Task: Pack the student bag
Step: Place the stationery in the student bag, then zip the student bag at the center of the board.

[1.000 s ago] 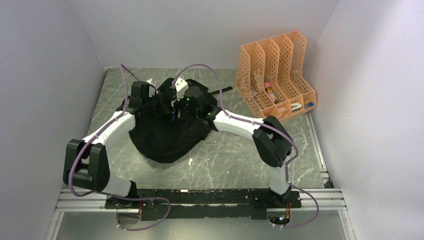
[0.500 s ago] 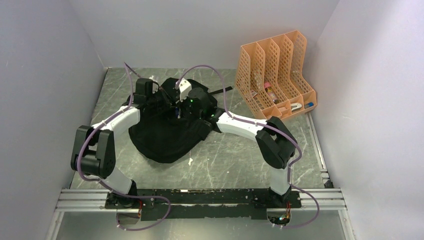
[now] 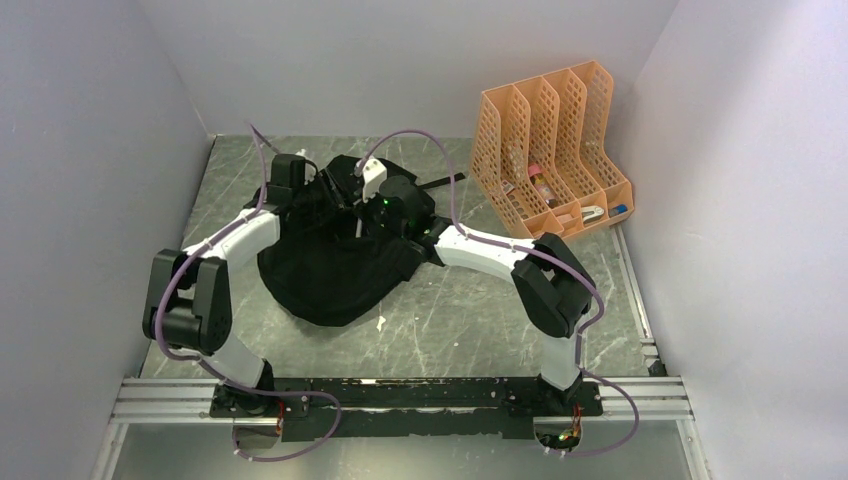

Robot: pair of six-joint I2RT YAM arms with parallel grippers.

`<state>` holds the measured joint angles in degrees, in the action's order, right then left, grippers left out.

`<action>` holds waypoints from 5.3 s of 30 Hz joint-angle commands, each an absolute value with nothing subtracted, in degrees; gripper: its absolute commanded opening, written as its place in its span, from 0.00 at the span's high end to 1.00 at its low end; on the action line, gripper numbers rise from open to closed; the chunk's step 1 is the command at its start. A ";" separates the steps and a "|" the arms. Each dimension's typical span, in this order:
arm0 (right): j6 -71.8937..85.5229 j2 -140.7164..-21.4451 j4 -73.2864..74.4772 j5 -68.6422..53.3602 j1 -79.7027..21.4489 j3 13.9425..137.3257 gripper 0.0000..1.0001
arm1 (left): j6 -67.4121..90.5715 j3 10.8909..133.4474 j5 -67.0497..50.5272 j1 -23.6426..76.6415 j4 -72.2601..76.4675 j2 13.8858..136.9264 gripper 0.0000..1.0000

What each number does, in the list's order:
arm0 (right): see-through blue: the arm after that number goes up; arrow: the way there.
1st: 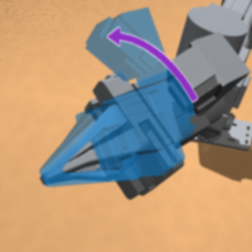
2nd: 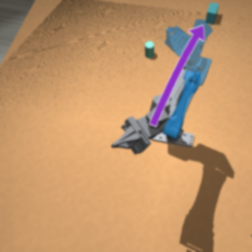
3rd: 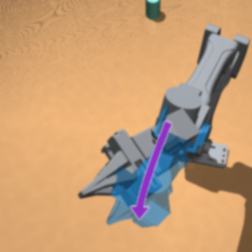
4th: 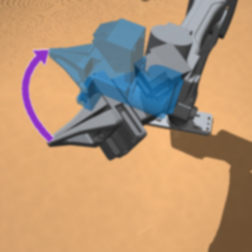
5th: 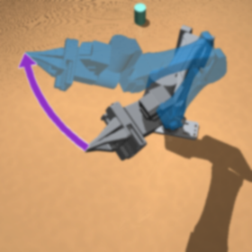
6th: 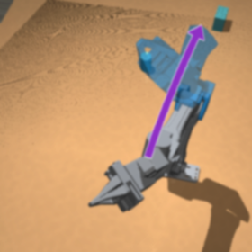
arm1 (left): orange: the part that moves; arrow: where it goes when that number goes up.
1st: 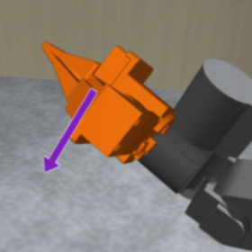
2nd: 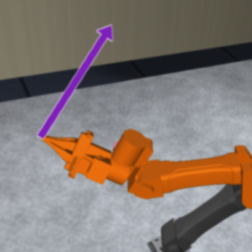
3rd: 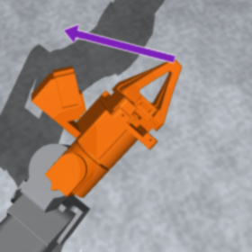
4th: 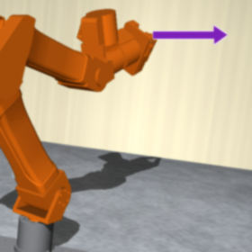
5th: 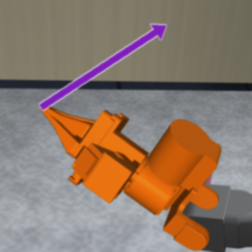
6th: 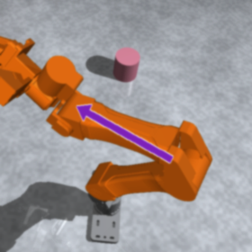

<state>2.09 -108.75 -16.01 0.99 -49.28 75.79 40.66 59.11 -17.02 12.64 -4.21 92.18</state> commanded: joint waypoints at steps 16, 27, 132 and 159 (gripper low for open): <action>3.79 -109.25 -16.35 -8.12 -50.37 76.21 0.96 | 36.00 52.82 -0.18 6.20 -20.87 67.73 0.78; -3.16 -113.12 -8.47 -8.70 -54.90 77.21 0.92 | 35.70 52.90 1.88 0.99 -22.11 73.45 0.82; 40.57 -133.94 -17.11 -0.40 -49.99 104.17 1.00 | 33.41 46.86 -13.48 -3.52 -14.06 75.41 0.88; 27.21 -122.17 -34.24 -9.91 -49.57 86.66 1.00 | 47.12 54.17 -17.22 -6.42 -13.58 77.24 0.36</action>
